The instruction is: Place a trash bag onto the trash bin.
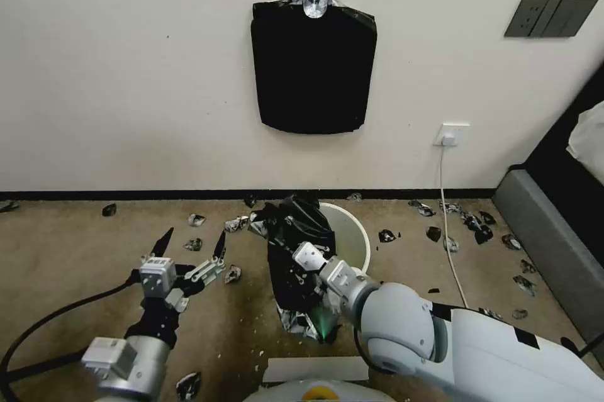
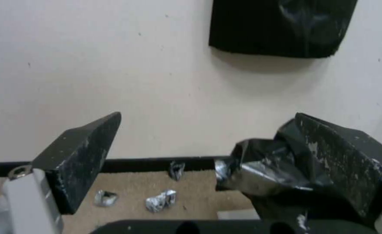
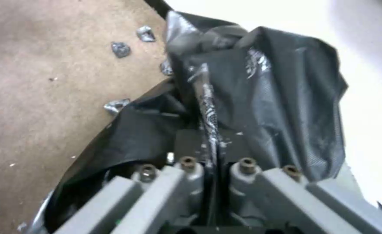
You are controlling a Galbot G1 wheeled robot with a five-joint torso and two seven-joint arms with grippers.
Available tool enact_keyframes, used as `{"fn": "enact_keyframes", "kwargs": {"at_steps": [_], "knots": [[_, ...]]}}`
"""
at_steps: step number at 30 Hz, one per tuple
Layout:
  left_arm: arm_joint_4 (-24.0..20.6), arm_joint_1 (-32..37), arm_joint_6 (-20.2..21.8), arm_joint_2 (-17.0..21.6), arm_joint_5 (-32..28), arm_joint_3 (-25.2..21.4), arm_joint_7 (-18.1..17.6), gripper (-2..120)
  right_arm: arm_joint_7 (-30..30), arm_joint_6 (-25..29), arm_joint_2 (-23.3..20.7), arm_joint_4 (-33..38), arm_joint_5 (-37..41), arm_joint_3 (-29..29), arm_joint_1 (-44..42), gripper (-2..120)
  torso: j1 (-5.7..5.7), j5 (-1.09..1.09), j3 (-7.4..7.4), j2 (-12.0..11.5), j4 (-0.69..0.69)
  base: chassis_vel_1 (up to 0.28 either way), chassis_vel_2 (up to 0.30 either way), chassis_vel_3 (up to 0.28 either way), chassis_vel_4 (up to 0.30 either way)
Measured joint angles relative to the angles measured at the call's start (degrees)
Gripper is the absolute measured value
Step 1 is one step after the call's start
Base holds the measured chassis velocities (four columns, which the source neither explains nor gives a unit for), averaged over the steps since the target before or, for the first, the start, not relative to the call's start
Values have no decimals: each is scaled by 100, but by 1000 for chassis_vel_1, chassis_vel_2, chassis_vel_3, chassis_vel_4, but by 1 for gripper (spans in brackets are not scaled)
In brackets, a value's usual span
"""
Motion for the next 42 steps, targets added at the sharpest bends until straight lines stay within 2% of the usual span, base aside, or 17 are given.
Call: {"fn": "enact_keyframes", "kwargs": {"at_steps": [2,5,6,8,10,11,13,14,17,23,32,42], "knots": [[-23,7,87,53,4,56,-13,100,94,0,2,-9,126,3,50,0,0,0,0,0,0,0,0,0,0],[-119,-60,603,281,-70,377,-190,100,327,4,2,18,354,229,-26,0,0,0,0,0,0,0,0,0,0],[-119,-60,603,281,-70,377,-190,100,327,4,2,18,354,229,-26,0,0,0,0,0,0,0,0,0,0],[-149,-244,1041,447,-211,650,-408,100,381,6,-50,91,415,432,-196,0,0,1,0,0,-1,0,0,0,0],[-153,-512,1485,607,-568,966,-684,100,393,9,-131,135,420,596,-351,0,0,0,0,0,0,0,0,0,0],[-153,-512,1485,607,-568,966,-684,100,393,9,-131,135,420,596,-351,0,0,0,0,0,0,0,0,0,0],[-103,-853,1907,749,-1084,1281,-974,100,398,12,-179,142,419,808,-562,0,0,1,0,0,-1,0,0,0,0],[-103,-853,1907,749,-1084,1281,-974,100,398,12,-179,142,419,808,-562,0,0,1,0,0,-1,0,0,0,0],[130,-1381,2307,838,-1676,1655,-1335,100,385,16,-223,135,412,946,-711,0,0,0,0,0,-2,0,0,0,0],[396,-1942,2575,806,-2137,1891,-1704,100,318,18,-162,69,412,885,-648,0,0,0,0,0,0,0,0,0,0],[1005,-2909,3068,734,-2714,2531,-2245,100,305,21,-122,29,423,859,-595,0,0,1,0,0,-1,0,0,0,0],[1441,-3723,3792,645,-3150,2927,-3137,100,308,22,-72,-46,433,817,-558,0,0,1,0,0,-1,0,0,0,0]]}}
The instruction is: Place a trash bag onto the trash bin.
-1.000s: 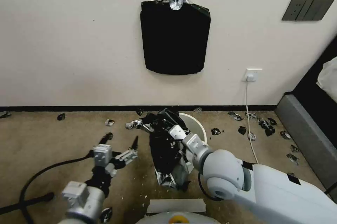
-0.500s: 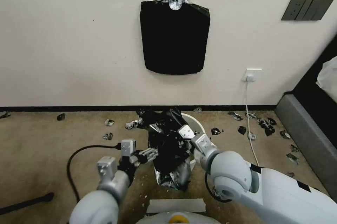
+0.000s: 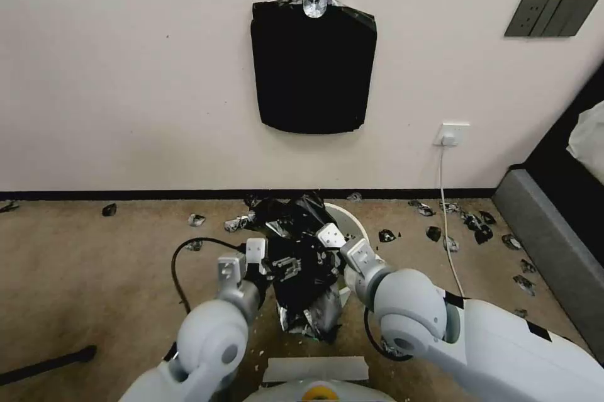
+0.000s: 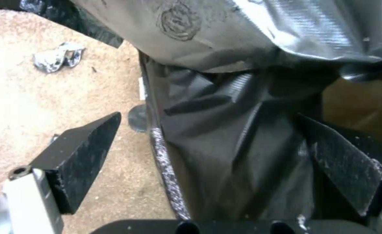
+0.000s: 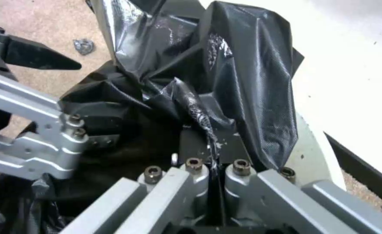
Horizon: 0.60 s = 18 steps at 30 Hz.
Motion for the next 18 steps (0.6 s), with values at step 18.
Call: {"fn": "enact_keyframes", "kwargs": {"at_steps": [18], "knots": [[485,-585,309,-15,-751,279,-546,75,-7,0,66,-115,-3,-78,81,0,0,-1,0,0,1,0,0,0,0]]}}
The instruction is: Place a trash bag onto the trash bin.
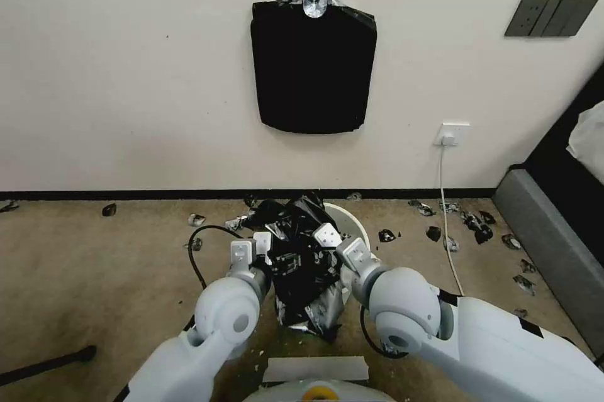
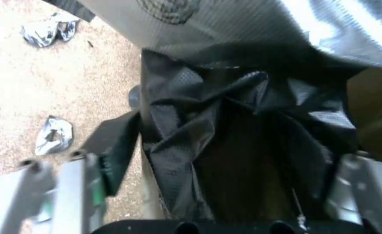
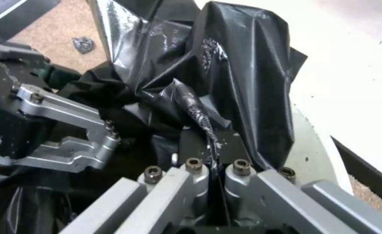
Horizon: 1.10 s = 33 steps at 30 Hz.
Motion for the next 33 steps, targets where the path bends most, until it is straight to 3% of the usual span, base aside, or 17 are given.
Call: {"fn": "enact_keyframes", "kwargs": {"at_steps": [5,7,10,11,14,17,22,26,29,30,33], "knots": [[43,-76,7,-2,-201,59,-130,62,-2,4,5,-17,-11,5,-14,0,0,0,0,0,0,0,0,0,0],[95,-158,26,-8,-307,115,-250,50,-3,8,17,-33,-19,3,-18,0,0,0,0,0,0,0,0,0,0],[109,-174,30,-11,-329,123,-278,49,-3,9,19,-33,-21,3,-24,0,0,0,0,0,0,0,0,0,0],[136,-208,42,-21,-403,137,-354,37,-4,11,20,-34,-22,3,-36,0,0,0,0,0,0,0,0,0,0],[164,-251,58,-31,-543,149,-471,29,-5,15,22,-34,-24,12,-53,0,0,0,0,0,0,0,0,0,0],[229,-319,74,-23,-747,150,-648,12,-7,40,23,-39,-32,42,-78,0,0,0,0,0,0,0,0,0,0],[255,-321,-79,-8,-821,76,-684,3,-25,160,18,-34,-134,85,-167,0,0,-1,0,0,0,0,0,0,0],[202,-189,-352,0,-705,-93,-519,3,-63,285,-12,79,-344,261,-368,0,0,-1,0,0,0,0,0,0,0],[1,76,-692,139,-11,-256,66,3,-300,600,-157,241,-822,731,-614,0,0,0,0,0,-1,0,0,0,0],[1,76,-692,139,-11,-256,66,3,-300,600,-157,241,-822,731,-614,0,0,0,0,0,-1,0,0,0,0],[-215,209,-846,309,411,-326,565,3,-393,1021,-316,267,-1122,918,-581,0,0,0,0,0,0,0,0,0,0]]}}
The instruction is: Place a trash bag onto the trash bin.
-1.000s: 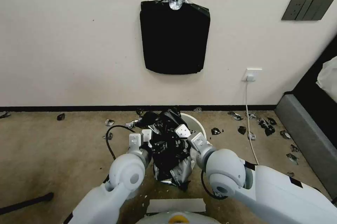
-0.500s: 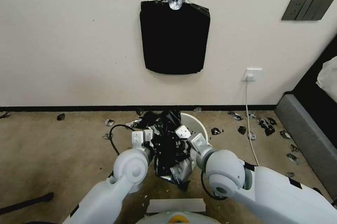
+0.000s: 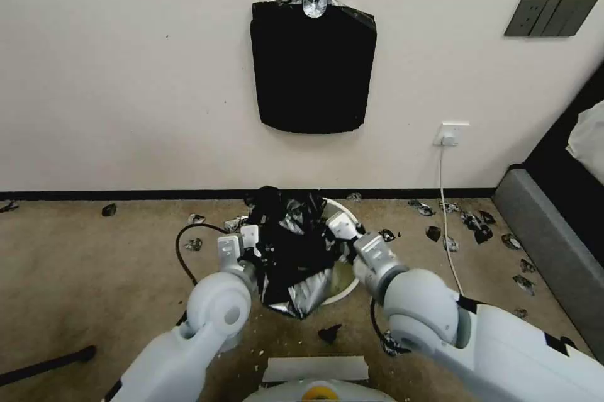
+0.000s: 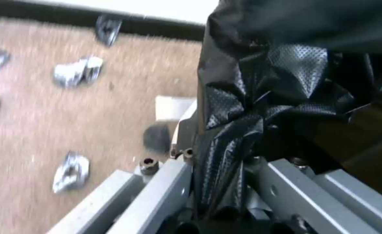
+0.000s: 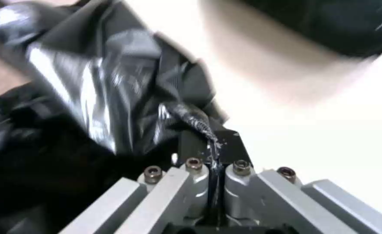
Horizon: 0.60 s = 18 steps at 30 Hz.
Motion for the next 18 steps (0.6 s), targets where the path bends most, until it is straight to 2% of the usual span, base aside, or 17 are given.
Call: {"fn": "enact_keyframes", "kwargs": {"at_steps": [1,4,5,8,12,14,15,18], "knots": [[0,0,0,0,0,0,0,3,0,0,0,0,0,0,0,0,0,0,0,0,0,0,0,0,0],[-255,154,-138,176,398,-63,569,3,-7,245,-143,-57,-151,77,171,0,0,0,0,0,0,0,0,0,0],[-255,154,-138,176,398,-63,569,3,-7,245,-143,-57,-151,77,171,0,0,0,0,0,0,0,0,0,0],[-535,370,-223,359,851,-197,1090,3,0,406,-292,-159,-254,190,358,0,0,0,0,0,0,0,0,0,0],[-714,512,-344,454,1016,-305,1332,3,1,415,-450,-171,-230,247,502,0,0,1,0,0,1,0,0,0,0],[-796,560,-516,542,1179,-380,1603,3,0,383,-717,-103,-96,316,535,0,0,0,0,0,1,0,0,0,0],[-796,560,-516,542,1179,-380,1603,3,0,383,-717,-103,-96,316,535,0,0,0,0,0,1,0,0,0,0],[-869,678,-871,640,1321,-569,2063,3,-33,276,-1244,31,289,526,443,0,0,1,0,0,0,0,0,0,0]]}}
